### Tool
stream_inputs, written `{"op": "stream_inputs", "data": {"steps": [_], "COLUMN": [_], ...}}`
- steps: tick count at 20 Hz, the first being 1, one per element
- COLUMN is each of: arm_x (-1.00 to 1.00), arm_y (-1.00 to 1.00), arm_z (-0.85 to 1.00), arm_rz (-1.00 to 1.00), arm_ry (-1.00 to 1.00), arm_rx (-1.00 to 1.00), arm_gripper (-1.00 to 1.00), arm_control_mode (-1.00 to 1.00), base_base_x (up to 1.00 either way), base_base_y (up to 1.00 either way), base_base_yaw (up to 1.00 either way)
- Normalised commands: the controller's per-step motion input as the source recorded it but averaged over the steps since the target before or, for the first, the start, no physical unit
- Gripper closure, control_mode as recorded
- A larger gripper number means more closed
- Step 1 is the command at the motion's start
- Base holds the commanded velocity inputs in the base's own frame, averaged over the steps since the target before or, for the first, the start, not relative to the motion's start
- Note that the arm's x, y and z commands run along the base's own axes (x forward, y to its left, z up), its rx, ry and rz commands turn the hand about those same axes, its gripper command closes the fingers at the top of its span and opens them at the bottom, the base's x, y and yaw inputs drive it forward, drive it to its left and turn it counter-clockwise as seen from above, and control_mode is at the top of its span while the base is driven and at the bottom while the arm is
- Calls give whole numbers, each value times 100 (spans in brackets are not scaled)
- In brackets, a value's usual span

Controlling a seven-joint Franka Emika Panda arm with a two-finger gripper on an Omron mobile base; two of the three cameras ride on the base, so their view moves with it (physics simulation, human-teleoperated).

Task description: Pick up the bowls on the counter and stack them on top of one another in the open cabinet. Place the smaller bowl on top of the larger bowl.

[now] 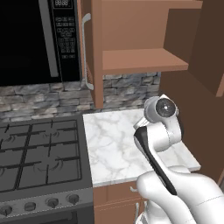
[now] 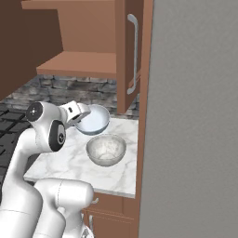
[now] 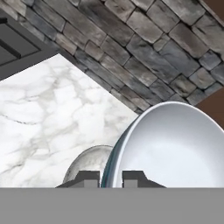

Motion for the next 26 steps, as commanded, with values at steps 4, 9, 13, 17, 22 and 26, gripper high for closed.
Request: {"op": "stream_inputs", "data": {"steps": [4,9,13,17,22,26], "arm_x": [0,0,3,4,3,3], "arm_y": [-2,-4,-3,-5,-15,-15], "arm_z": [-5,-19,-25,-29,-31,-23], "arm_rz": [0,0,0,0,-3,-7], "arm_ry": [1,4,8,8,6,4], "arm_rx": [0,0,0,-2,-2,-1], "arm_gripper": [100,100,100,100,100,100], "arm_control_mode": [-100,-100,-100,-100,-100,-100], "base_base_x": [0,0,0,0,0,0], "base_base_y": [0,0,0,0,0,0], "base_base_yaw": [0,0,0,0,0,0]}}
